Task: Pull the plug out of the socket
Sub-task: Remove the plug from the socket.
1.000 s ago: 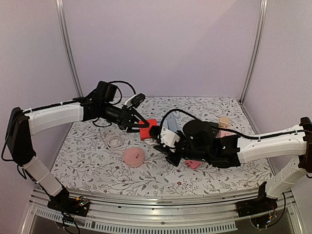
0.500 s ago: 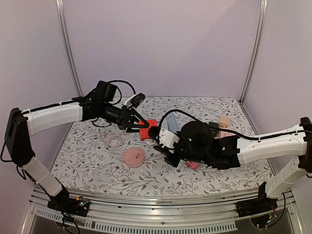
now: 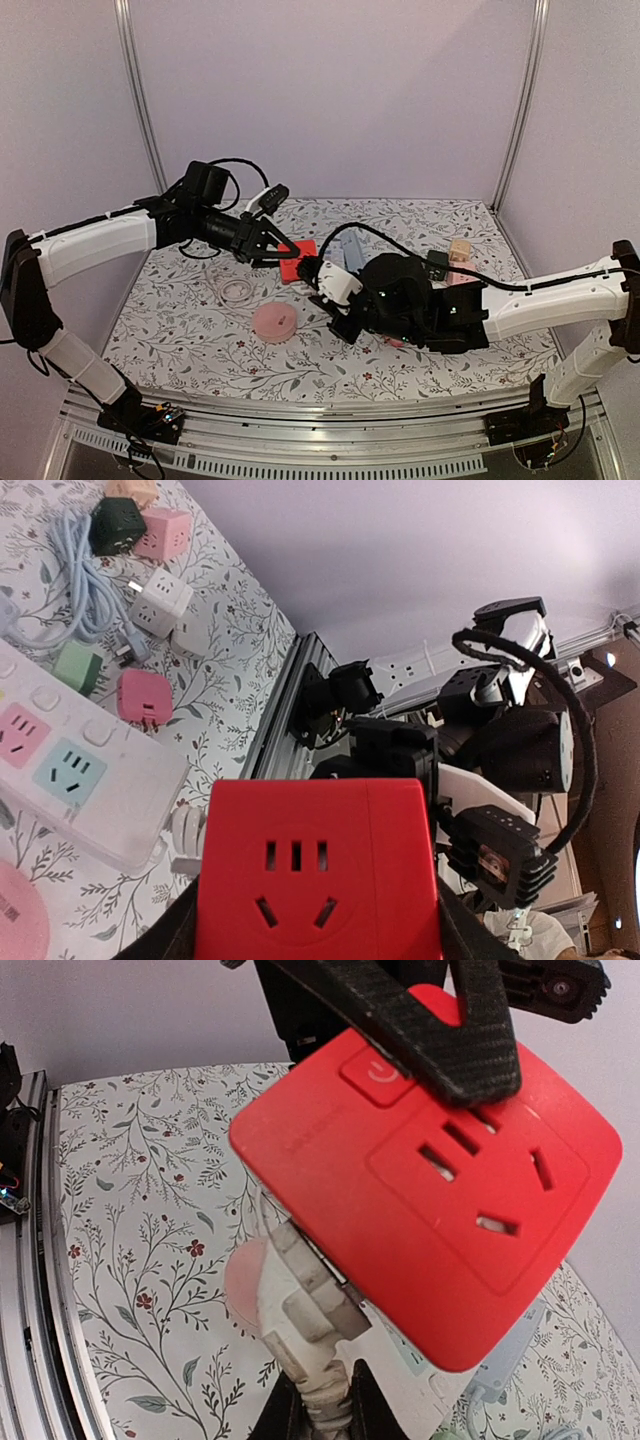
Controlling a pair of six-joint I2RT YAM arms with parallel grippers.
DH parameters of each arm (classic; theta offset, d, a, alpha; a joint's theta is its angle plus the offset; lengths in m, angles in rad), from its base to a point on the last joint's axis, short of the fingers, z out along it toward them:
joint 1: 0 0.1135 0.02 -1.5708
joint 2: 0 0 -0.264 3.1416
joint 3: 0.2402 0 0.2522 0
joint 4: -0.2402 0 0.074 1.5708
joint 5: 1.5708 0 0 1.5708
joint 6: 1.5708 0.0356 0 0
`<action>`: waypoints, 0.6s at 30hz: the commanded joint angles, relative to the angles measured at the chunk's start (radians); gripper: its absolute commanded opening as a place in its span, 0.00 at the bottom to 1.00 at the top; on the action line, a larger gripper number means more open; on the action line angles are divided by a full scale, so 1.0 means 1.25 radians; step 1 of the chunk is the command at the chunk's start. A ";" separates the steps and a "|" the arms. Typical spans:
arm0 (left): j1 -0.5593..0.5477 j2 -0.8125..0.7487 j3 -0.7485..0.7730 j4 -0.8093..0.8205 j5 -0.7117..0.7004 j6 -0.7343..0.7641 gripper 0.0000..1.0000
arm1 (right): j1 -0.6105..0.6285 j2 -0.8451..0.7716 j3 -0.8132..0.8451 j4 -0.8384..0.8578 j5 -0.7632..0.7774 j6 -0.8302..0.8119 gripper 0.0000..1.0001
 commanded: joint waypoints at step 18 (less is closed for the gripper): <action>0.041 -0.032 0.010 0.083 -0.057 0.026 0.00 | 0.051 0.017 0.027 0.039 0.027 0.111 0.00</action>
